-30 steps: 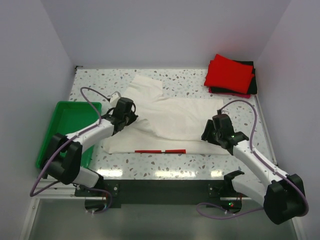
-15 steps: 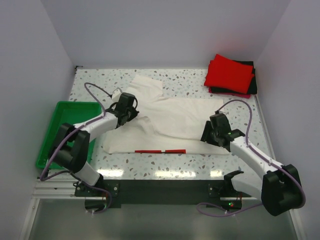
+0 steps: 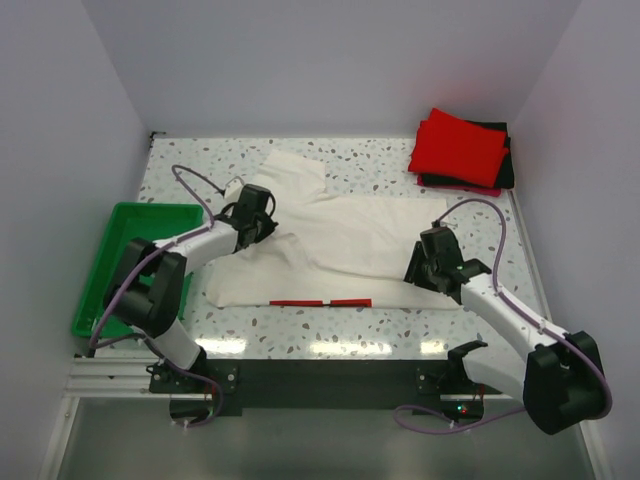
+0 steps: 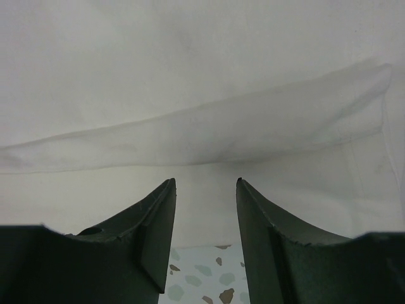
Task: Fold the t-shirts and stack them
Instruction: Fold the tshirt
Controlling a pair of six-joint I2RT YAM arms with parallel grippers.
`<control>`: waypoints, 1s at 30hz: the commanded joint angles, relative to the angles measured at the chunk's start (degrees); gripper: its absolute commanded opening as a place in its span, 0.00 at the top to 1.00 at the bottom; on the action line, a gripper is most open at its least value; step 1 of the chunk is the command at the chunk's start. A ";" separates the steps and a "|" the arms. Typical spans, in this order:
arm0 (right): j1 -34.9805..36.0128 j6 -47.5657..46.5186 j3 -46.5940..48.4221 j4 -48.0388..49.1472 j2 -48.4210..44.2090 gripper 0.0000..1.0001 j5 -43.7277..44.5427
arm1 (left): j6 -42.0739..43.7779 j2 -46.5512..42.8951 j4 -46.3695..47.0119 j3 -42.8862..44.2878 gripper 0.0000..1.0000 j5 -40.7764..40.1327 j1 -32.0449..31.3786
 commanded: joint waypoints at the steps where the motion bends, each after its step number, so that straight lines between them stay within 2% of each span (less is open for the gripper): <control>1: 0.16 1.32 0.01 0.08 -0.82 0.54 1.40 | 0.54 0.47 1.68 2.75 1.00 0.23 0.79; 8: 0.07 2.20 -0.96 0.25 -0.56 0.55 1.23 | 2.21 1.61 2.03 4.33 1.00 1.73 1.76; 13: 0.16 2.73 -1.22 0.34 0.23 0.64 1.66 | 2.83 3.10 1.07 5.92 1.00 2.60 2.02; 23: 0.16 3.16 -0.34 1.74 4.98 0.64 4.65 | 3.09 3.37 1.16 6.01 1.00 3.66 2.11; 30: -0.45 1.76 5.27 1.04 9.63 0.64 9.66 | 3.53 2.66 1.24 5.83 1.00 3.92 2.19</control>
